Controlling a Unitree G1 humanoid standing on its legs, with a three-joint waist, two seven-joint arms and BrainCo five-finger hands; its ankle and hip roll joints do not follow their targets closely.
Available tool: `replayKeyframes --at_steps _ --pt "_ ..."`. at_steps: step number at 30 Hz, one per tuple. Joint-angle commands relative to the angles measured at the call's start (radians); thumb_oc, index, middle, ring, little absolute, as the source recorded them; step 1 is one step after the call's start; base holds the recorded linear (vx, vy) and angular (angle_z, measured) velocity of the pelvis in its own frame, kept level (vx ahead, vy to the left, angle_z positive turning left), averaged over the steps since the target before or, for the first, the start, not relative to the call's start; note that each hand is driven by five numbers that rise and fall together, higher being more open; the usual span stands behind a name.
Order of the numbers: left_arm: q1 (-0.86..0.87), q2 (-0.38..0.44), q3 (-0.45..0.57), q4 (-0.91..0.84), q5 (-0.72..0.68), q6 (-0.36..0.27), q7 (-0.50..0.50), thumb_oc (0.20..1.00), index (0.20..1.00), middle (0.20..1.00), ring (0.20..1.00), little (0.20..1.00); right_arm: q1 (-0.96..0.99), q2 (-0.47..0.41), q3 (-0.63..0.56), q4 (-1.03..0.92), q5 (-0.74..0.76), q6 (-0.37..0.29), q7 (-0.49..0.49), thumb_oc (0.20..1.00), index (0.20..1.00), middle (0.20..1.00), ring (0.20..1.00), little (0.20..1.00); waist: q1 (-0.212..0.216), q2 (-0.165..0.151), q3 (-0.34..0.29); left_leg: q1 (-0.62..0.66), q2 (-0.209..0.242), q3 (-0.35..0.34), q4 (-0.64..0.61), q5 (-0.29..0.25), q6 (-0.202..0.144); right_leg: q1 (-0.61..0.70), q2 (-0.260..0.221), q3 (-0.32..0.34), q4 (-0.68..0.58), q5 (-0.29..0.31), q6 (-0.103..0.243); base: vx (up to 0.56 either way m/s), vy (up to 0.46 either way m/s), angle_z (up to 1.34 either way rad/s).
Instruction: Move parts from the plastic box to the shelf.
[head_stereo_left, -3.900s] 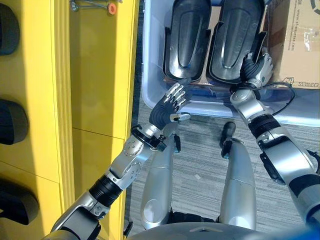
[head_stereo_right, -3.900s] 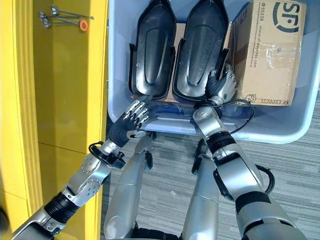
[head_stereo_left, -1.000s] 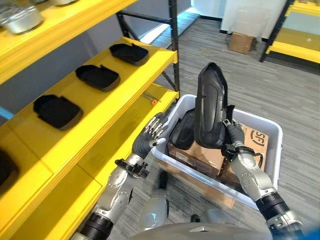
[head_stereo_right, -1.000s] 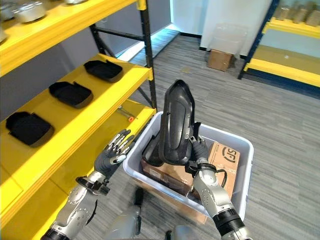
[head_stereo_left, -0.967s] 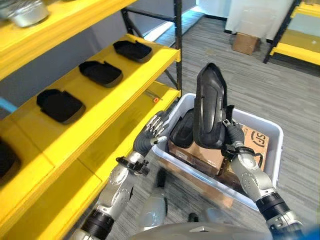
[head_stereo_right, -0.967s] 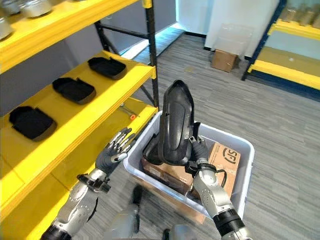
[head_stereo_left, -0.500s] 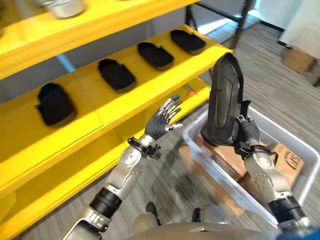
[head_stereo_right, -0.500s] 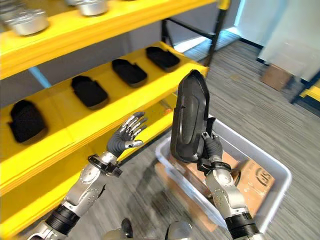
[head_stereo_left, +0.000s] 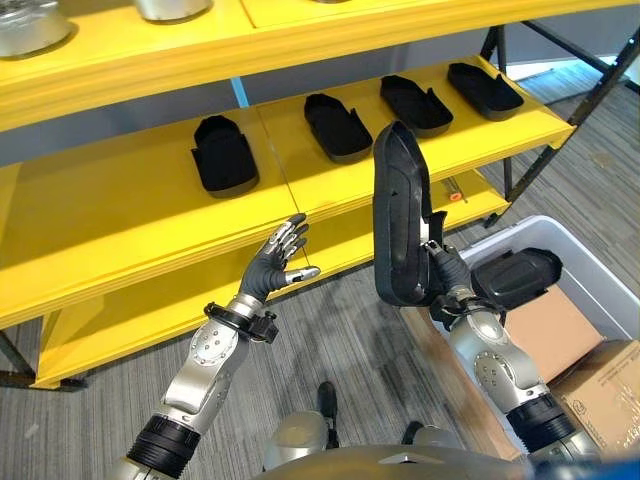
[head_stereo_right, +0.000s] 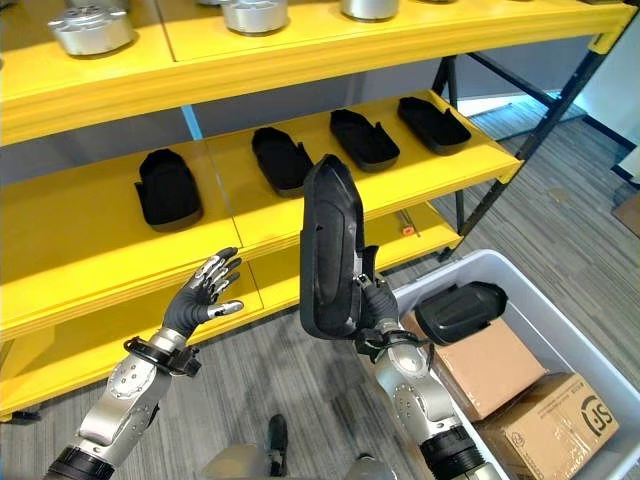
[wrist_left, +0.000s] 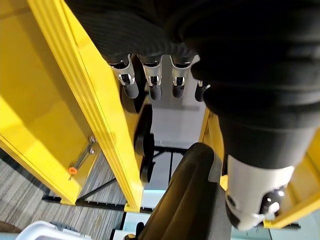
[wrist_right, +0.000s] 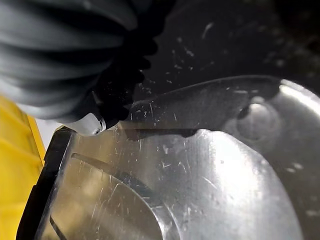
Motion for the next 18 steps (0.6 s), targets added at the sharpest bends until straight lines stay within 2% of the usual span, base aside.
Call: replayKeyframes --at_steps 1,2,3,4,5,7,9,10,12,13,14,16,18 --pt "-0.019 0.005 0.022 -0.080 -0.013 -0.037 -0.015 1.000 1.000 1.000 1.000 1.000 -0.112 0.023 -0.007 -0.017 -0.024 -0.081 0.034 0.200 0.200 0.200 0.200 0.200 0.025 0.023 -0.017 0.051 0.033 -0.014 -0.028 -0.101 0.005 -0.028 -0.012 -0.023 0.114 0.091 0.073 -0.04 0.164 0.01" --pt "-0.020 0.006 0.020 -0.078 -0.015 -0.037 -0.015 1.000 1.000 1.000 1.000 1.000 -0.113 0.023 -0.007 -0.016 -0.022 -0.080 0.033 0.200 0.200 0.200 0.200 0.200 0.024 0.022 -0.017 0.049 0.031 -0.016 -0.028 -0.101 0.007 -0.027 -0.003 -0.021 0.115 0.084 0.071 -0.01 0.151 0.10" --pt "-0.024 0.000 0.012 -0.071 -0.021 -0.043 -0.021 1.000 1.000 1.000 1.000 1.000 -0.112 0.021 -0.007 -0.018 -0.022 -0.077 0.025 0.200 0.200 0.200 0.200 0.200 0.016 0.019 -0.018 0.046 0.020 -0.030 -0.028 -0.100 0.013 -0.043 0.034 0.006 0.125 0.079 0.068 0.02 0.127 0.26" --pt "-0.027 -0.008 -0.001 -0.065 -0.033 -0.048 -0.030 1.000 1.000 1.000 1.000 1.000 -0.105 0.013 -0.001 -0.026 -0.025 -0.079 0.013 0.200 0.200 0.200 0.200 0.200 -0.004 0.014 -0.014 0.043 0.000 -0.055 -0.028 -0.094 0.018 -0.066 0.112 0.067 0.126 0.059 0.062 0.02 0.125 0.36" --pt "-0.028 -0.009 -0.003 -0.065 -0.036 -0.050 -0.031 1.000 1.000 1.000 1.000 1.000 -0.104 0.012 0.000 -0.027 -0.026 -0.079 0.011 0.200 0.200 0.200 0.200 0.200 -0.006 0.015 -0.017 0.039 -0.001 -0.059 -0.028 -0.092 0.018 -0.071 0.121 0.072 0.123 0.062 0.061 0.01 0.128 0.53" --pt "-0.035 -0.026 -0.014 -0.058 -0.057 -0.054 -0.049 1.000 1.000 1.000 1.000 1.000 -0.096 0.004 -0.005 -0.037 -0.033 -0.072 0.007 0.200 0.200 0.200 0.200 0.200 -0.027 0.010 -0.013 0.032 -0.014 -0.072 -0.028 -0.085 0.012 -0.087 0.177 0.107 0.101 0.042 0.039 0.03 0.121 0.61" --pt "-0.046 -0.044 -0.032 -0.042 -0.069 -0.068 -0.068 1.000 1.000 1.000 1.000 1.000 -0.082 -0.009 -0.017 -0.049 -0.041 -0.067 0.023 0.200 0.200 0.200 0.200 0.200 -0.054 -0.002 -0.007 0.034 -0.026 -0.069 -0.028 -0.079 0.006 -0.085 0.224 0.145 0.026 0.048 0.025 0.05 0.084 0.55" --pt "-0.047 -0.046 -0.034 -0.040 -0.071 -0.070 -0.069 1.000 1.000 1.000 1.000 1.000 -0.080 -0.009 -0.018 -0.051 -0.042 -0.066 0.026 0.200 0.200 0.200 0.200 0.200 -0.057 -0.003 -0.007 0.034 -0.027 -0.070 -0.028 -0.079 0.005 -0.085 0.228 0.151 0.018 0.050 0.024 0.04 0.018 0.63" --pt "-0.057 -0.059 -0.051 -0.033 -0.084 -0.071 -0.075 1.000 1.000 1.000 1.000 1.000 -0.063 -0.023 -0.027 -0.069 -0.039 -0.071 0.032 0.200 0.200 0.200 0.200 0.200 -0.080 -0.012 -0.010 0.034 -0.038 -0.088 -0.028 -0.078 0.006 -0.081 0.256 0.213 -0.044 0.060 0.018 0.04 -0.033 0.40" --pt "-0.083 -0.075 -0.081 -0.022 -0.100 -0.069 -0.090 1.000 1.000 1.000 1.000 1.000 -0.042 -0.026 -0.037 -0.083 -0.042 -0.088 0.024 0.200 0.200 0.200 0.200 0.200 -0.109 -0.021 -0.016 0.032 -0.052 -0.129 -0.028 -0.080 0.015 -0.098 0.284 0.307 -0.072 0.096 0.028 0.03 -0.084 0.32" --pt "-0.091 -0.079 -0.093 -0.021 -0.100 -0.065 -0.091 1.000 1.000 1.000 1.000 1.000 -0.039 -0.025 -0.038 -0.083 -0.047 -0.093 0.021 0.200 0.200 0.200 0.200 0.200 -0.117 -0.024 -0.017 0.033 -0.055 -0.142 -0.028 -0.081 0.018 -0.105 0.293 0.335 -0.071 0.104 0.030 0.06 -0.115 0.63" --pt "-0.105 -0.087 -0.112 -0.017 -0.090 -0.053 -0.087 1.000 1.000 1.000 1.000 1.000 -0.032 -0.026 -0.045 -0.082 -0.033 -0.097 0.018 0.200 0.200 0.200 0.200 0.200 -0.130 -0.028 -0.020 0.037 -0.060 -0.164 -0.028 -0.084 0.021 -0.108 0.305 0.379 -0.070 0.110 0.031 0.09 -0.120 1.05" --pt "-0.113 -0.098 -0.135 -0.023 -0.076 -0.037 -0.068 1.000 1.000 1.000 1.000 1.000 -0.026 -0.023 -0.049 -0.083 -0.029 -0.097 0.022 0.200 0.200 0.200 0.200 0.200 -0.135 -0.032 -0.024 0.040 -0.063 -0.177 -0.028 -0.089 0.024 -0.102 0.299 0.387 -0.087 0.110 0.033 0.09 -0.130 0.90"
